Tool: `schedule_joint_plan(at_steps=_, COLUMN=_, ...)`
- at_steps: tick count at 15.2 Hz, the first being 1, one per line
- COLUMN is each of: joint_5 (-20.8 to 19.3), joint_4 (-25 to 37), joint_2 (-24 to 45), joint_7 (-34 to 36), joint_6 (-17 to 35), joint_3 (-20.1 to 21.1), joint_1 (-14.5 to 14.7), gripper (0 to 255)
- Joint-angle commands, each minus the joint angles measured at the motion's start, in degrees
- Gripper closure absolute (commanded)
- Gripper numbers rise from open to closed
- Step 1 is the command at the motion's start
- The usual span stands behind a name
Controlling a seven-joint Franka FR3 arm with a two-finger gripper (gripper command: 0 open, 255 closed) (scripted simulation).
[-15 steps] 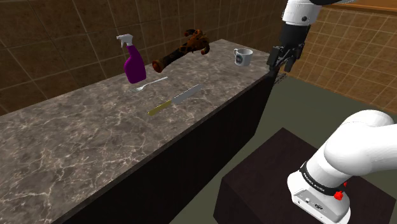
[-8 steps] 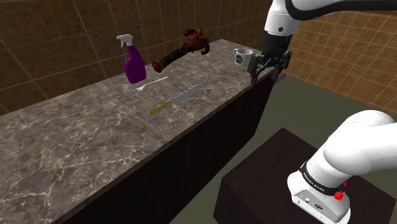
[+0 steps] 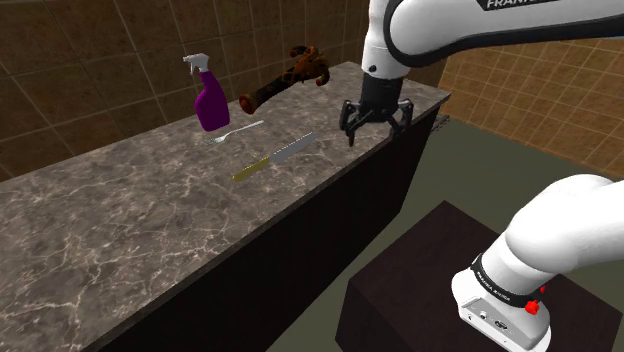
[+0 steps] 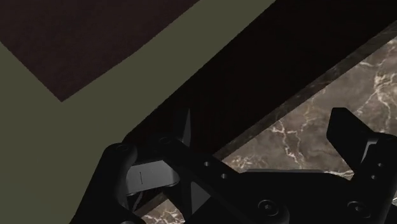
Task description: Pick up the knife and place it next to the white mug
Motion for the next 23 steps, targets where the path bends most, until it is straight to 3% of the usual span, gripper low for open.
schedule_joint_plan(at_steps=1, joint_5=0.2, joint_4=2.7, joint_2=3.6, joint_7=7.1, joint_6=1.5, joint_3=3.4, joint_1=-1.4, gripper=0)
schedule_joint_plan(at_steps=7, joint_5=-4.0, joint_4=11.7, joint_2=17.3, joint_7=28.2, joint_6=6.7, joint_3=13.6, joint_1=-6.7, gripper=0)
schedule_joint_plan(at_steps=12, joint_5=-13.6, joint_4=21.9, joint_2=32.0, joint_7=47.9, joint_6=8.2, joint_3=20.0, joint_1=-9.7, gripper=0)
schedule_joint_plan(at_steps=15, joint_5=-21.1, joint_4=29.3, joint_2=41.6, joint_7=59.6, joint_6=7.1, joint_3=21.0, joint_1=-8.7, gripper=0)
schedule_joint_plan(at_steps=19, joint_5=-29.1, joint_4=40.5, joint_2=53.3, joint_7=72.3, joint_6=3.9, joint_3=18.6, joint_1=-4.1, gripper=0)
schedule_joint_plan(at_steps=23, joint_5=-30.3, joint_4=40.3, joint_2=55.2, joint_7=74.0, joint_6=5.5, joint_3=17.6, joint_1=-3.4, gripper=0)
